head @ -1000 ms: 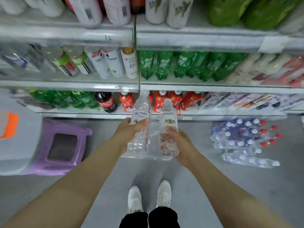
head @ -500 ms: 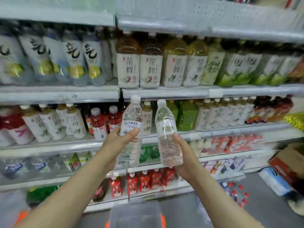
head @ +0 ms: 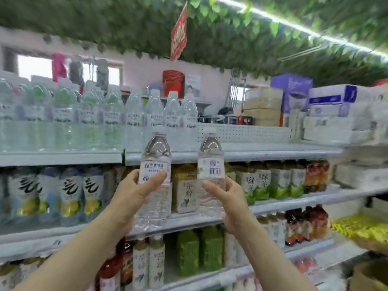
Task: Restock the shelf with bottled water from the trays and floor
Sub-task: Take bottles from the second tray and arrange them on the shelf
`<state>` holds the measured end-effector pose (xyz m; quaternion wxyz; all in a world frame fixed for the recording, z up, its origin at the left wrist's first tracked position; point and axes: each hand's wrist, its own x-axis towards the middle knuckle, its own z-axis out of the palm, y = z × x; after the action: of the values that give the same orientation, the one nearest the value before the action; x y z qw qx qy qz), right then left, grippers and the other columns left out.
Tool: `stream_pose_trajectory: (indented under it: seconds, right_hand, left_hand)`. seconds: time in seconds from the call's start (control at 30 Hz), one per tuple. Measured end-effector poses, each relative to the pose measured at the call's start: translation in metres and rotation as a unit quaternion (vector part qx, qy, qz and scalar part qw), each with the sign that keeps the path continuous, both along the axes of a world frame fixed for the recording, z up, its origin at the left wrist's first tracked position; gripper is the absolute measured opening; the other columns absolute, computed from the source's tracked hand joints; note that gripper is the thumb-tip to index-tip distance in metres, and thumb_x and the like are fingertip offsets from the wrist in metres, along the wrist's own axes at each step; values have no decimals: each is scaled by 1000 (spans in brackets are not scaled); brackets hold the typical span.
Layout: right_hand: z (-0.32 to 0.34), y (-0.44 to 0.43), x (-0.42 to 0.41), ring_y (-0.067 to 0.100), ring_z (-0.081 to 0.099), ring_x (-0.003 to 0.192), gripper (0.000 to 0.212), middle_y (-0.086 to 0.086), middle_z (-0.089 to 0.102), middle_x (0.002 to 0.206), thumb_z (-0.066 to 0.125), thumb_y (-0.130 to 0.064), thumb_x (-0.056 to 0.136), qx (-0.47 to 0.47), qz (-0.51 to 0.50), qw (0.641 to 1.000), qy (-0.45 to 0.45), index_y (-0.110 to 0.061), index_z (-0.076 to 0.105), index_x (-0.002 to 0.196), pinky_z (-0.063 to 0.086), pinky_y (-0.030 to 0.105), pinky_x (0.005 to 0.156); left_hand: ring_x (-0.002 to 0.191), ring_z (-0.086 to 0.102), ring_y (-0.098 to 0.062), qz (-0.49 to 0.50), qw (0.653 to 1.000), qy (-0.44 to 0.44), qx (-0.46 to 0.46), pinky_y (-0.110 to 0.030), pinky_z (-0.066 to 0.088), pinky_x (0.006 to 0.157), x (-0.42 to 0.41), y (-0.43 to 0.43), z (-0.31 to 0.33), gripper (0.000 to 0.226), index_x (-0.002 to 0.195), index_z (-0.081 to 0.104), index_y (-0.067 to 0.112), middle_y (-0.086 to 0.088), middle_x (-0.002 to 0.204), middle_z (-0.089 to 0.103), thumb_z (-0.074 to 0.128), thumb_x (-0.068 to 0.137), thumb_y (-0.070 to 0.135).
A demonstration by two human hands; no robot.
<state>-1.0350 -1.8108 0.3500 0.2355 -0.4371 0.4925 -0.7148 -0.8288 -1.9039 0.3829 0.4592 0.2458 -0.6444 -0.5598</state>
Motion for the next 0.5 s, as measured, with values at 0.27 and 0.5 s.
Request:
stream_pose_trajectory:
  seconds: [0.27, 0.5]
  right_hand:
    - [87, -27, -109, 25, 72, 107, 79, 5, 76, 115, 91, -29, 66, -71, 32, 997, 22, -10, 59, 135, 52, 45, 98]
    - [143, -81, -191, 22, 68, 84, 57, 11, 72, 102, 69, -53, 81, -45, 102, 994, -5, -9, 69, 117, 54, 41, 82]
  left_hand:
    - [77, 51, -7, 17, 997, 76, -17, -37, 33, 90, -77, 0, 48, 34, 81, 41, 33, 12, 81, 52, 74, 82, 26]
    - [76, 49, -5, 50, 993, 102, -12, -37, 36, 88, -152, -12, 76, 39, 100, 41, 25, 10, 83, 52, 75, 81, 27]
